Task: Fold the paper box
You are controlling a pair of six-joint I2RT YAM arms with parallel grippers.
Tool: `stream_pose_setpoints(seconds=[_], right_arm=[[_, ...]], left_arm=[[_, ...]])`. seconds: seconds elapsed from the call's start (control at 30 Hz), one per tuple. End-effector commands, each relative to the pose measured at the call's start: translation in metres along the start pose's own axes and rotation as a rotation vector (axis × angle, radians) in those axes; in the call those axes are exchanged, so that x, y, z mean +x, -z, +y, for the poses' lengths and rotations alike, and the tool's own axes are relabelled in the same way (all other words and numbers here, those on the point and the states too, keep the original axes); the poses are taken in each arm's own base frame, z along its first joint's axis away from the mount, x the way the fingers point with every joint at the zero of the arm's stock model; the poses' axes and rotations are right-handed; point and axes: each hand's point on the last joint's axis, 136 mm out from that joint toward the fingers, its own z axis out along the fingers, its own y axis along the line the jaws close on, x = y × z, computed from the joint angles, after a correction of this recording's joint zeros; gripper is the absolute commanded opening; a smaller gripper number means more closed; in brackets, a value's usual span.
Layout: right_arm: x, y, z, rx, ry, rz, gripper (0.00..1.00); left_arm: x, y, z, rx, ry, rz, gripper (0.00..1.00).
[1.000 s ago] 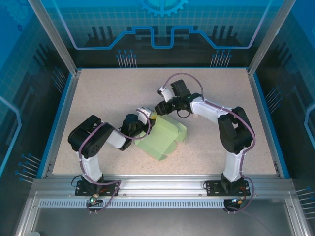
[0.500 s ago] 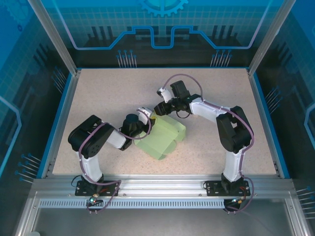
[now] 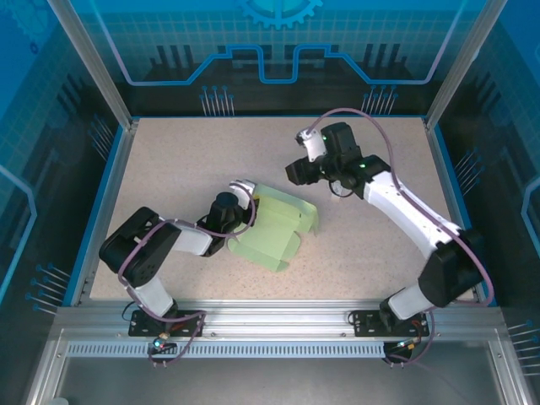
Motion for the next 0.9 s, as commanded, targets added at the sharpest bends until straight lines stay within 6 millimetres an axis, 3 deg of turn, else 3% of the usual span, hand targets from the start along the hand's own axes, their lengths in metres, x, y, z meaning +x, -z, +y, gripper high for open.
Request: stream_pose_setpoints(seconds=[0.0,0.23,0.7,0.87], right_arm=[[0.047,0.009,-0.002,0.126,-0.067,0.158,0.56],[0.078,0.003,0.015,0.206,-0.112,0.269,0.56],[0.115,-0.052,0.007,0.250,-0.163,0.404,0.56],[0.116,-0.071,0.024,0.147,-0.217,0.386,0.54]], left_arm=[[-0.014,0.002,0.007,-0.076,0.038,-0.007,0.00],[-0.018,0.004,0.009,-0.115,0.042,0.001,0.00],[-0.027,0.007,0.007,-0.111,0.035,-0.022,0.00],[-0.027,0.007,0.007,-0.111,0.035,-0.020,0.00]])
